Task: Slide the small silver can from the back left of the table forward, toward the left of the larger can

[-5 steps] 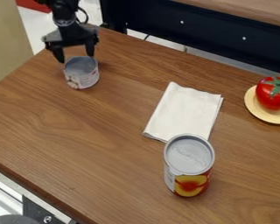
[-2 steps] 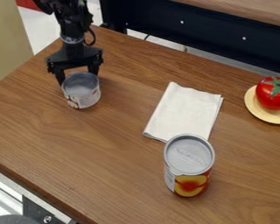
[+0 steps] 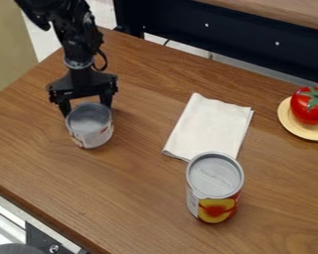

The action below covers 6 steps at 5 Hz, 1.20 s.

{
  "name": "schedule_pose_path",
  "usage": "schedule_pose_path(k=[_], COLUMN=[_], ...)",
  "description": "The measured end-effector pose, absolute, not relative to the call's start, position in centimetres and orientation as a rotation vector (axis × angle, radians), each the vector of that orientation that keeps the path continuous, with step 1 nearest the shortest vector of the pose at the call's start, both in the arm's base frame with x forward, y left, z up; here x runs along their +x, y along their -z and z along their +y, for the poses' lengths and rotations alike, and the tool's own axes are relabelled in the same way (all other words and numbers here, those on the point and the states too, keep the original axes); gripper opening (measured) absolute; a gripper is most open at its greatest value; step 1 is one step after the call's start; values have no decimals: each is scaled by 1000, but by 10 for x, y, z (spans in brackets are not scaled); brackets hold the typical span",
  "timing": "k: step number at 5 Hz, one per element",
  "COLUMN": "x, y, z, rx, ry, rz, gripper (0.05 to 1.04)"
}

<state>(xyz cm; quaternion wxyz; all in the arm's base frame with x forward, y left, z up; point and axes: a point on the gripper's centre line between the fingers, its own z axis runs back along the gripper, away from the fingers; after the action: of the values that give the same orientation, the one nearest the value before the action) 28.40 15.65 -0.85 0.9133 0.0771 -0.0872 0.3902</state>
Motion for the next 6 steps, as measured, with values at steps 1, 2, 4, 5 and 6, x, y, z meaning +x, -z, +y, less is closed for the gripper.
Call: schedule_pose_path(k=[1, 2, 4, 5, 6], x=[270, 259, 242, 245, 264], y=[12, 15, 14, 5, -10], z=[144, 134, 125, 128, 134], rx=[159, 167, 145, 100, 91], ry=[-746, -707, -628, -611, -553], rz=[-181, -178, -176, -149, -169], gripper=[996, 996, 996, 996, 996])
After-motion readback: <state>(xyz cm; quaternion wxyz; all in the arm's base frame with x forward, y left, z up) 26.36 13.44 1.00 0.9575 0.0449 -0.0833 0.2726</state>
